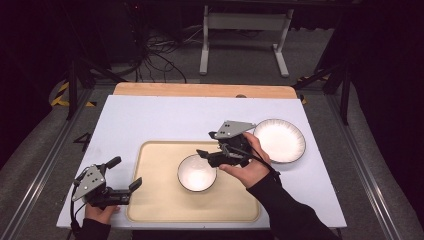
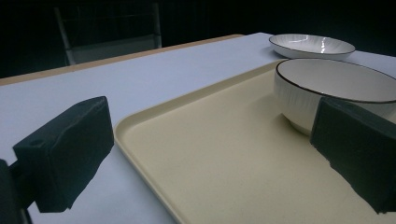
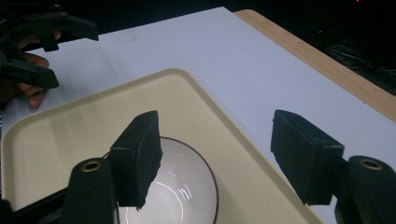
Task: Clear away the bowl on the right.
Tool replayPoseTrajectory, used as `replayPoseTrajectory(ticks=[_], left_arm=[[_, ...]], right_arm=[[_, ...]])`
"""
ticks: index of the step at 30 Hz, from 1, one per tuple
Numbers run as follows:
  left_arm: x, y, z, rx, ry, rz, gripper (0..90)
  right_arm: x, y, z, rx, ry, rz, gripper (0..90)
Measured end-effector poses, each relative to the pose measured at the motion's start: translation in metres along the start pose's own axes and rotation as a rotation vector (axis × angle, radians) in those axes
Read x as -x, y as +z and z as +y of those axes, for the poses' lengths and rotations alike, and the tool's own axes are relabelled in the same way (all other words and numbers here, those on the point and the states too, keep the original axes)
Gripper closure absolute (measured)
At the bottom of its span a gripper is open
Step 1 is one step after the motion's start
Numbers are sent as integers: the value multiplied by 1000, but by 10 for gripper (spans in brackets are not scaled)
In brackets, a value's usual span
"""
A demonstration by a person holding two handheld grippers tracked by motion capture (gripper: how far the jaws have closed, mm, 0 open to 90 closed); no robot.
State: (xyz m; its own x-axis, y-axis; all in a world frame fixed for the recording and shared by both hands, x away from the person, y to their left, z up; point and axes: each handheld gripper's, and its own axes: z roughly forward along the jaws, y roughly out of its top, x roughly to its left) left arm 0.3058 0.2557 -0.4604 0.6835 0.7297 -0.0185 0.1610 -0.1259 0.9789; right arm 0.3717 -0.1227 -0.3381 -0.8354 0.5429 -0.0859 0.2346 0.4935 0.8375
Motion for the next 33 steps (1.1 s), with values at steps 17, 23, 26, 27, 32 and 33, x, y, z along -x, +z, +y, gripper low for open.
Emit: replayPoseTrajectory(ticks=[17, 23, 26, 27, 32, 33], left_arm=[[0, 0, 0, -9, 10, -2, 3], [0, 1, 0, -10, 10, 0, 3], [0, 0, 0, -8, 9, -1, 3], [0, 0, 0, -10, 10, -2, 3], [0, 0, 0, -10, 10, -3, 3], [0, 0, 0, -8, 10, -1, 3]], right_arm=[[16, -45, -29, 116, -4, -18, 318], [22, -59, -43, 155, 5, -36, 304], [26, -66, -50, 169, 10, -44, 293], [27, -68, -52, 169, 8, -48, 289], [30, -79, -60, 183, 0, -64, 277], [31, -82, -63, 189, -2, -69, 275]])
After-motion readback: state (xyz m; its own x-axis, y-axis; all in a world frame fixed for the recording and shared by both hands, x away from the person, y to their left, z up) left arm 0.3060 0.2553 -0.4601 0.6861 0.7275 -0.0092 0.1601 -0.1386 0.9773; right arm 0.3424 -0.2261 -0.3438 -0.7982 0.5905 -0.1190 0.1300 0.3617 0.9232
